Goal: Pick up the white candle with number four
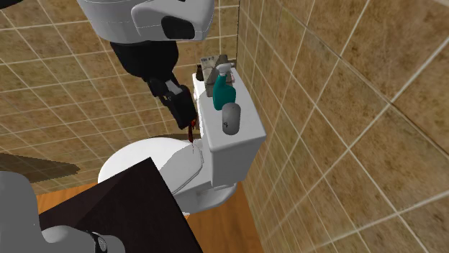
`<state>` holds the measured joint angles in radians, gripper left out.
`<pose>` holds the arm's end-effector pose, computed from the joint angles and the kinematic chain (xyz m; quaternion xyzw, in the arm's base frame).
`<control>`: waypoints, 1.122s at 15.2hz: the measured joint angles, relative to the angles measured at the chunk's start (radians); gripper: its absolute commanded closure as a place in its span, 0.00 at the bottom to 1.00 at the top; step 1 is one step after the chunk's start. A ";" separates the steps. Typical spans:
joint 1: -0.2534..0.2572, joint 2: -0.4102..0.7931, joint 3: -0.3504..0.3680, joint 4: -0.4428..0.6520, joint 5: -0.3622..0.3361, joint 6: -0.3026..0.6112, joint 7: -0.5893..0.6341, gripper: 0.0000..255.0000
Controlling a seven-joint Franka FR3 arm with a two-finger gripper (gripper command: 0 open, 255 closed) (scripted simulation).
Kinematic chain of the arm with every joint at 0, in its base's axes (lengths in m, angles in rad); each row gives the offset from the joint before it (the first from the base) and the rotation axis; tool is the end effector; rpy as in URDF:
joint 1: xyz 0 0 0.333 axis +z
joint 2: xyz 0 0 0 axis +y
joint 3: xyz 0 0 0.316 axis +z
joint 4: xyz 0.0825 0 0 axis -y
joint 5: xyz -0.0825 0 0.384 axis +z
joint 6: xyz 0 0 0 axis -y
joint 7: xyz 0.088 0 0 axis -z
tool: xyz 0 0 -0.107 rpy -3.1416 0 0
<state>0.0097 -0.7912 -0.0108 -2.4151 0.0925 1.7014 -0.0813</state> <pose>0.3171 0.0075 0.5764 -0.9973 -0.0372 -0.0406 0.0483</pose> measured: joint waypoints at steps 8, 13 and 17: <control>0.027 0.134 0.086 -0.062 0.015 0.219 0.050 0.00; 0.035 0.276 0.144 -0.067 0.003 0.385 0.086 0.00; 0.035 0.421 0.199 -0.049 -0.026 0.526 0.136 0.00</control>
<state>0.0450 -0.3705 0.1883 -2.4640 0.0662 2.2270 0.0542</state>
